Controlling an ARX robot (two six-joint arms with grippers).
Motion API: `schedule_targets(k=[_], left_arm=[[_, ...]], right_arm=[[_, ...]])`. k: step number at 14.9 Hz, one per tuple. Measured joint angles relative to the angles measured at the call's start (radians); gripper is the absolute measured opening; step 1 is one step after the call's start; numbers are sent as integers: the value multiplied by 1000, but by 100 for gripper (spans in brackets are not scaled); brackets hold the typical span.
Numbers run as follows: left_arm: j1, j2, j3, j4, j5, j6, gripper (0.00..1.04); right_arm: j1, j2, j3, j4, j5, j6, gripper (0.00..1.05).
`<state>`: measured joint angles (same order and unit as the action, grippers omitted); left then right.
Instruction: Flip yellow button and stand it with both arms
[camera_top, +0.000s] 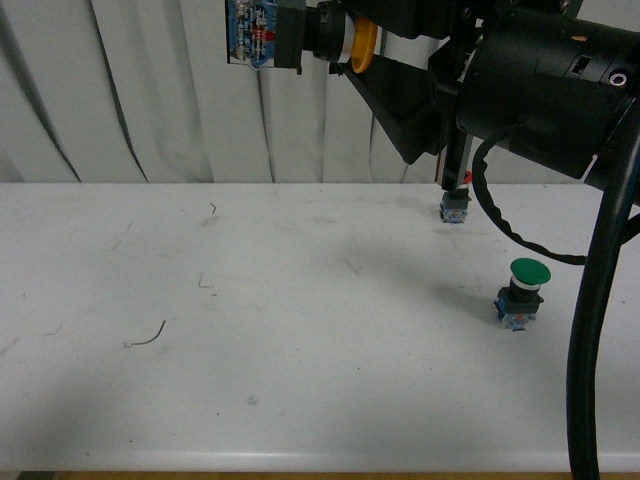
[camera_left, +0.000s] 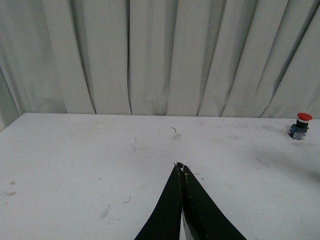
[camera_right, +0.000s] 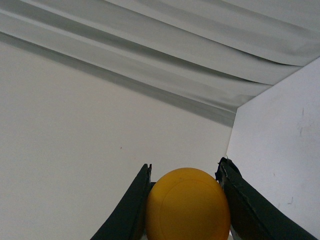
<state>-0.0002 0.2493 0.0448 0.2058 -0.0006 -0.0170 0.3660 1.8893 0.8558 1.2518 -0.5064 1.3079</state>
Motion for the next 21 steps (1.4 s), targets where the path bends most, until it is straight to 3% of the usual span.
schedule_targets(k=[5, 6, 7, 12, 13, 14, 17, 18, 19, 21], left_arm=[[0, -80, -36, -33, 0, 0, 2], [0, -173, -36, -180, 0, 0, 2], [0, -243, -35, -200, 0, 0, 2], [0, -240, -35, -209, 0, 1, 2], [0, -240, -35, -209, 0, 0, 9], [0, -240, -35, -209, 0, 0, 27], [0, -240, -35, -209, 0, 0, 60], [0, -240, -35, -209, 0, 0, 85], [0, -240, -35, -209, 0, 2, 100], [0, -240, -35, -209, 0, 2, 98]], right_arm=[[-14, -24, 0, 7, -16, -7, 36], [-14, -24, 0, 9, -18, -7, 36], [-16, -24, 0, 11, -17, -7, 36], [-11, -24, 0, -3, -18, -26, 36], [-11, -24, 0, -10, -18, -27, 36], [-11, -24, 0, -10, -18, -27, 36], [-13, -28, 0, -18, -18, -29, 36], [-18, -43, -12, -50, -20, -47, 36], [-35, -68, -18, -120, -15, -86, 36], [-60, -109, -17, -289, 46, -191, 36]])
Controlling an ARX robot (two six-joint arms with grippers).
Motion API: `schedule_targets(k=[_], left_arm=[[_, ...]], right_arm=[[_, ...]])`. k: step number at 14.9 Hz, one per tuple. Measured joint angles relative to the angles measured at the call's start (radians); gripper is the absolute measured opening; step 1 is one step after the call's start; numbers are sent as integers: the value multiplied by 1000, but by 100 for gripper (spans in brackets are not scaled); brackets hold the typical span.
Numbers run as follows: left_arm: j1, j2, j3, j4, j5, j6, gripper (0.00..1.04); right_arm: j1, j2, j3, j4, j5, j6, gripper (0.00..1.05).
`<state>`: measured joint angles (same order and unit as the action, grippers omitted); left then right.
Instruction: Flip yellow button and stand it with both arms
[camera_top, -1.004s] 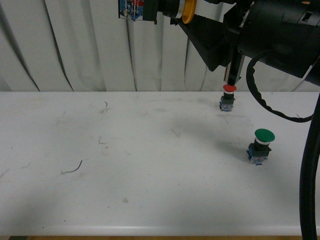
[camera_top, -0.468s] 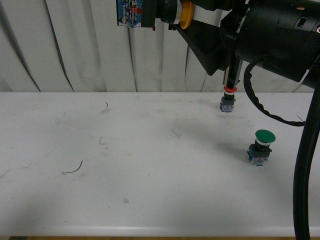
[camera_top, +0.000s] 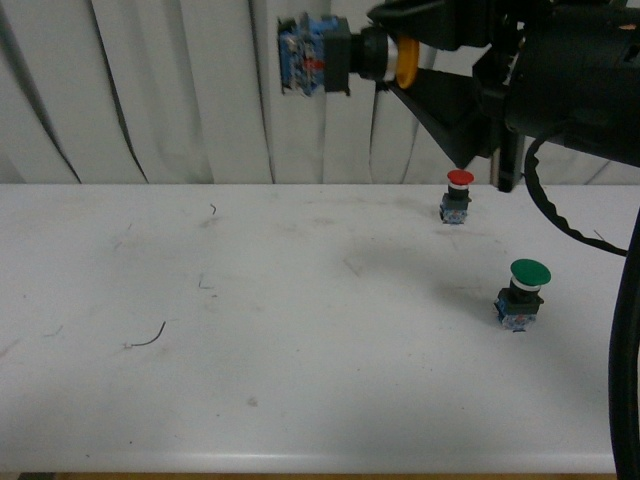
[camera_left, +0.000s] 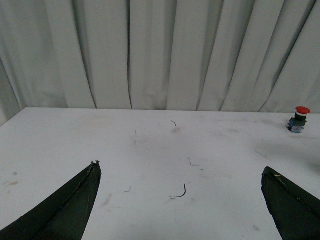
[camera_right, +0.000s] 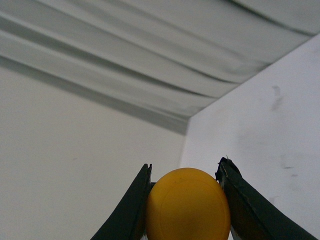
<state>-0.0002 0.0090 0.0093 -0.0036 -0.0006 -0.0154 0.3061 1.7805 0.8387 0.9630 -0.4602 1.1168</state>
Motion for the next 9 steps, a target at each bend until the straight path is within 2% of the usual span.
schedule_targets(k=[2, 4, 5, 7, 9], left_arm=[[0, 0, 0, 0, 0, 0, 98], [0, 0, 0, 0, 0, 0, 98], [0, 0, 0, 0, 0, 0, 98], [0, 0, 0, 0, 0, 0, 98], [0, 0, 0, 0, 0, 0, 98]], right_arm=[[-30, -29, 26, -204, 116, -180, 36], [-66, -33, 49, -304, 219, -361, 36], [-98, -33, 65, -359, 304, -542, 36], [-153, -26, 108, -384, 407, -842, 36], [-186, 14, 167, -415, 447, -1001, 36]])
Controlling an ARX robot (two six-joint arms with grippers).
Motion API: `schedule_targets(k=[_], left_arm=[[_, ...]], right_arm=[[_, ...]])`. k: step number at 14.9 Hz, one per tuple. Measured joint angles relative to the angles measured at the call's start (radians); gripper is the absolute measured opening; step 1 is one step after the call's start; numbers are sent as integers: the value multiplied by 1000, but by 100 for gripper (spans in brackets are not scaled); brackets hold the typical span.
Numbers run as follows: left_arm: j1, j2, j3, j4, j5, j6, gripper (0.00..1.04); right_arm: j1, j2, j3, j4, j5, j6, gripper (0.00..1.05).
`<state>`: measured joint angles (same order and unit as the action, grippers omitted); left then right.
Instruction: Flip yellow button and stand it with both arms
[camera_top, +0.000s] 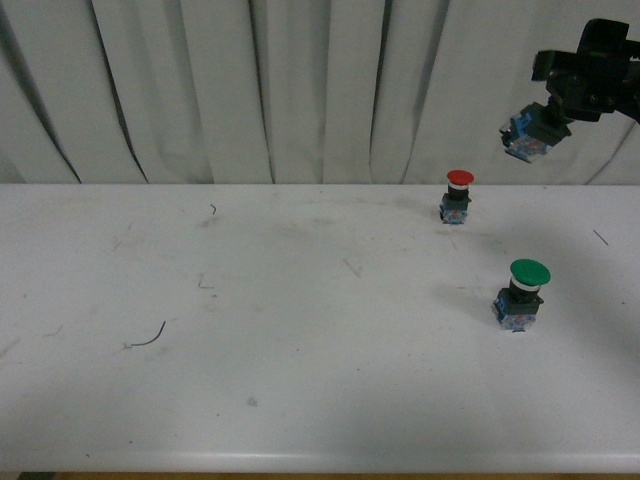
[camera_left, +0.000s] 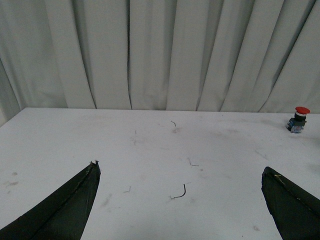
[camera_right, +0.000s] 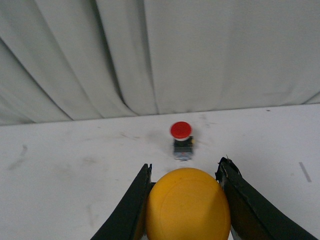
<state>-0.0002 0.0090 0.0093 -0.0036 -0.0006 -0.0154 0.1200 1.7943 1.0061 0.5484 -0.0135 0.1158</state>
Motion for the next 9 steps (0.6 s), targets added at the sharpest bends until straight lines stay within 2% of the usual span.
schedule_targets(k=[3, 6, 9], left_arm=[[0, 0, 0, 0, 0, 0, 98], [0, 0, 0, 0, 0, 0, 98], [0, 0, 0, 0, 0, 0, 98]], right_arm=[[-38, 119, 106, -112, 56, -138, 36], [-42, 237, 263, -218, 88, -201, 36], [2, 375, 420, -336, 47, -328, 36]])
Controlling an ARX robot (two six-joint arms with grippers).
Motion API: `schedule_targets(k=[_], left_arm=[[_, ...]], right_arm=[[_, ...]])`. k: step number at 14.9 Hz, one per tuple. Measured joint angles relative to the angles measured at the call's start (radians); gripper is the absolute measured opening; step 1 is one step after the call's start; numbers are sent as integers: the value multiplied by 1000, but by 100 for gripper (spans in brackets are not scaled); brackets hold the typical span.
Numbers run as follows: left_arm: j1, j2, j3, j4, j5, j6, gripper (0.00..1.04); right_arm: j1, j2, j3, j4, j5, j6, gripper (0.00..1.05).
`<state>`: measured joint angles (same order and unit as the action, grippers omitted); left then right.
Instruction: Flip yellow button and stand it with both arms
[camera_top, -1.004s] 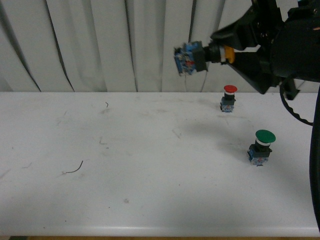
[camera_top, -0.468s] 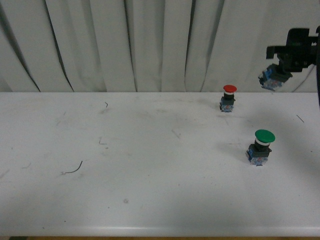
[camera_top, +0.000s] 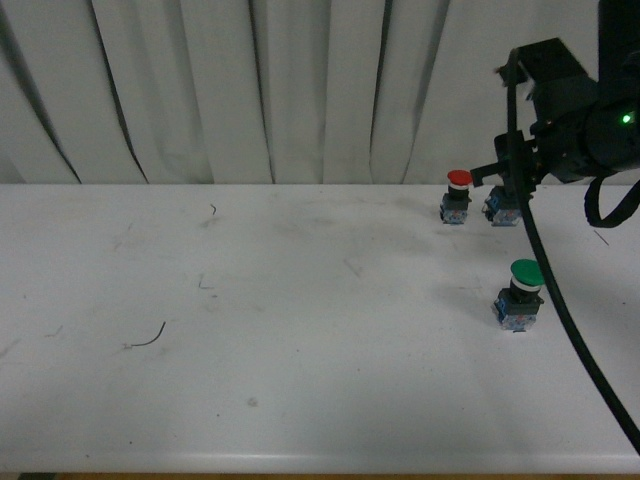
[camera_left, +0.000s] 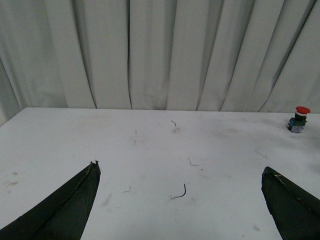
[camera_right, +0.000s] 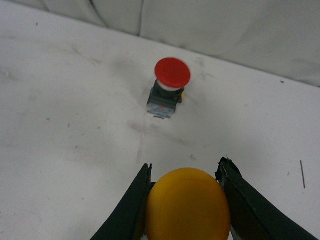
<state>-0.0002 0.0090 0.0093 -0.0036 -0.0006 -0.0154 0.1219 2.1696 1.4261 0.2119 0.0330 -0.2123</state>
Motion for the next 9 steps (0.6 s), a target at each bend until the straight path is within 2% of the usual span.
schedule_targets(k=[4, 9], left_arm=[[0, 0, 0, 0, 0, 0, 98], [0, 0, 0, 0, 0, 0, 98]], right_arm=[[16, 80, 101, -85, 20, -69, 36], [16, 167, 182, -135, 92, -65, 36]])
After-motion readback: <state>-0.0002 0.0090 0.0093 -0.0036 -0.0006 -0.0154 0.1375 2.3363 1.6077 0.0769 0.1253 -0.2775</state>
